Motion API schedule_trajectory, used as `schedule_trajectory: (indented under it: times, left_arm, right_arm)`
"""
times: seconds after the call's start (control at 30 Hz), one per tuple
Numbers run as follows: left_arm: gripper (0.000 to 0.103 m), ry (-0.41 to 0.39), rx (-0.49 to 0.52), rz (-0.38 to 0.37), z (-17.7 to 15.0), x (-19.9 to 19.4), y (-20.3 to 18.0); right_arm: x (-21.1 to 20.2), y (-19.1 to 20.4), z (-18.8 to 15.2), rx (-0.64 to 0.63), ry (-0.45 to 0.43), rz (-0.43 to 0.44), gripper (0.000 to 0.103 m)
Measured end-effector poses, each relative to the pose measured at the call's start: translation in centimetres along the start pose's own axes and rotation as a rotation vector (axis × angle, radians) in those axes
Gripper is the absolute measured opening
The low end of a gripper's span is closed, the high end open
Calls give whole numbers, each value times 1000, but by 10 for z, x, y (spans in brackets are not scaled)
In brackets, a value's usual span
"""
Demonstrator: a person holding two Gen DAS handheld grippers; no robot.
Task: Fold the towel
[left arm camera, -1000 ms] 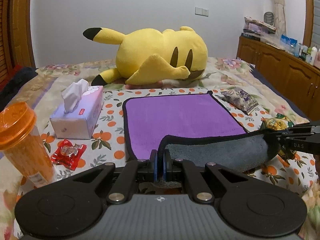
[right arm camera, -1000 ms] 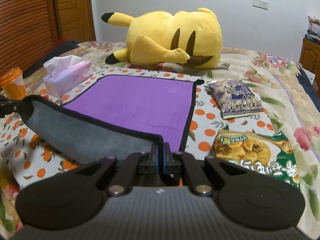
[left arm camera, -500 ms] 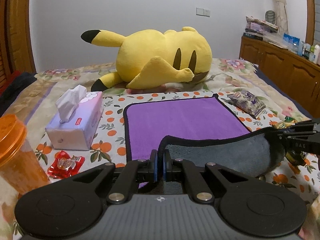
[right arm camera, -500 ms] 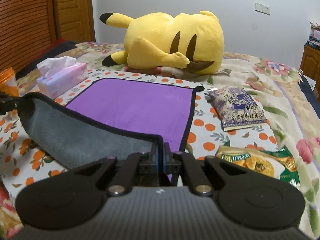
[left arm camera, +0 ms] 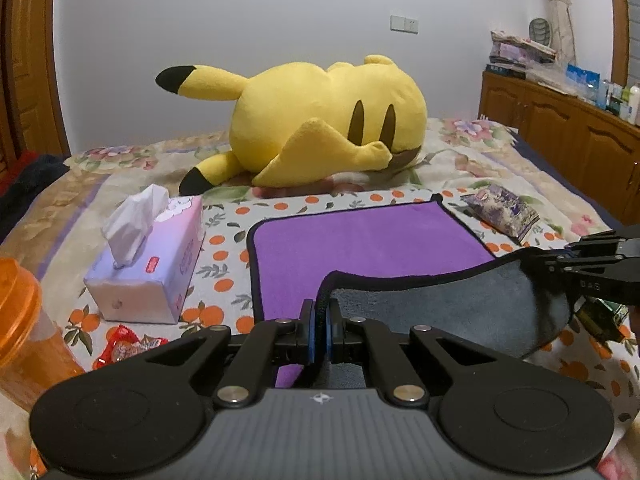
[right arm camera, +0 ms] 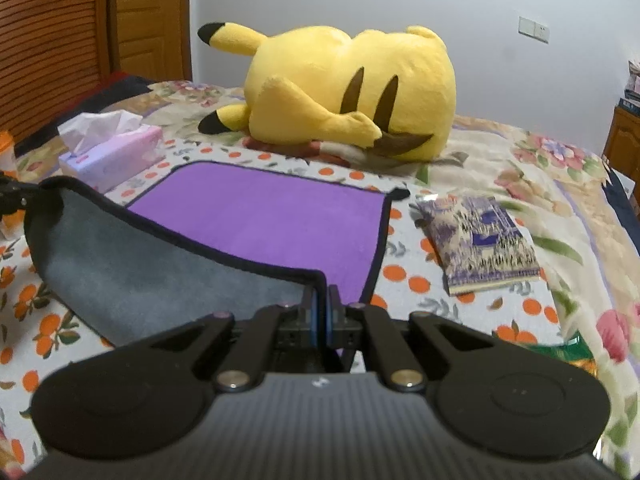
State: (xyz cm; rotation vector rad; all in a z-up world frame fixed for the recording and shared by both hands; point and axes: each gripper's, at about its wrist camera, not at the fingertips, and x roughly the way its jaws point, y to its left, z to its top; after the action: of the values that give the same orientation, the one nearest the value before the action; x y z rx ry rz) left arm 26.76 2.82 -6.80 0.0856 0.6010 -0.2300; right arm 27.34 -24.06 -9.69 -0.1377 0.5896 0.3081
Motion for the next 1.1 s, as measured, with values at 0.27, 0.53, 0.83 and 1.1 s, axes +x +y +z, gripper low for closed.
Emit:
schedule_trajectory:
  times: [0.27,0.53,0.83,1.1]
  left_arm:
    - [6,-44,-11,-9,18,-5,0]
    - [6,-78,-19,-10,31,-5,2]
    - [6,-117,6,2,52,3,2]
    - [6,-106,49,12,65,23,6]
  right_arm:
    - [-4,-6,15,4,-46,5,5]
    - [-11,-9,32,1,-101,2,5]
    - [-5,-6,47,-26,-129,-4,5]
    - [15,-16,60,-16,-113,-12,5]
